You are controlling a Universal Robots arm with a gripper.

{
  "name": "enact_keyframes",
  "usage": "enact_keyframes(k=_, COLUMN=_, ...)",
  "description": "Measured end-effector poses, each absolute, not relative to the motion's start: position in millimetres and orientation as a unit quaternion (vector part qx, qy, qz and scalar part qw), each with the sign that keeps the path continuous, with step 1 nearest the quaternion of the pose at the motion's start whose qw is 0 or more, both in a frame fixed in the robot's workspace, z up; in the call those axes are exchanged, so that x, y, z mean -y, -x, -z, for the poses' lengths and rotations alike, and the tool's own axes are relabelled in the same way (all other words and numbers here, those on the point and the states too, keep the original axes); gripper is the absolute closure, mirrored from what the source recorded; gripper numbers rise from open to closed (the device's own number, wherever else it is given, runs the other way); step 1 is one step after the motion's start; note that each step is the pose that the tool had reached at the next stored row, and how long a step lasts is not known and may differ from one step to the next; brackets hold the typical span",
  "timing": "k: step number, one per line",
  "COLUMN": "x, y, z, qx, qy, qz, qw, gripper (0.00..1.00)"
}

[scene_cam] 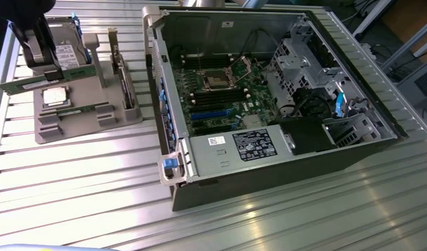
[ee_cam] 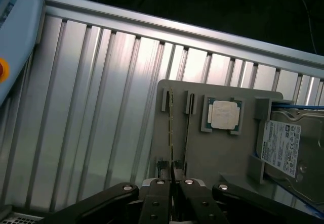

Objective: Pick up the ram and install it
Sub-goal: 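Pick up the ram and move it above insertion slot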

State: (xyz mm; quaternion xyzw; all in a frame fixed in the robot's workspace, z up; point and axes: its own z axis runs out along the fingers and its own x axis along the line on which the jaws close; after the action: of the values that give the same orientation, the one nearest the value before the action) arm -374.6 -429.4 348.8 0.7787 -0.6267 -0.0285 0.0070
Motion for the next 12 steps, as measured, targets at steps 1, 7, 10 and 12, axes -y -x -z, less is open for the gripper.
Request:
enact_keyframes(k=1, x=429.4, y=374.5, z=-350.4, qx=0.627, qy=-0.779, qz=0.028, qw=0.007, gripper=0.86)
enact_keyframes(k=7, x=429.5, y=374.5, z=-357.1, qx=0.627, qy=-0.779, qz=0.028, qw=0.007, gripper=0.86)
enact_keyframes(k=10, x=429.4, y=374.6, z=-362.8, qx=0.627, qy=-0.779, qz=0.028, qw=0.007, gripper=0.86)
enact_keyframes(k=12, x=429.5, y=374.5, z=-366.8, qx=0.627, qy=-0.779, qz=0.028, qw=0.007, gripper=0.86)
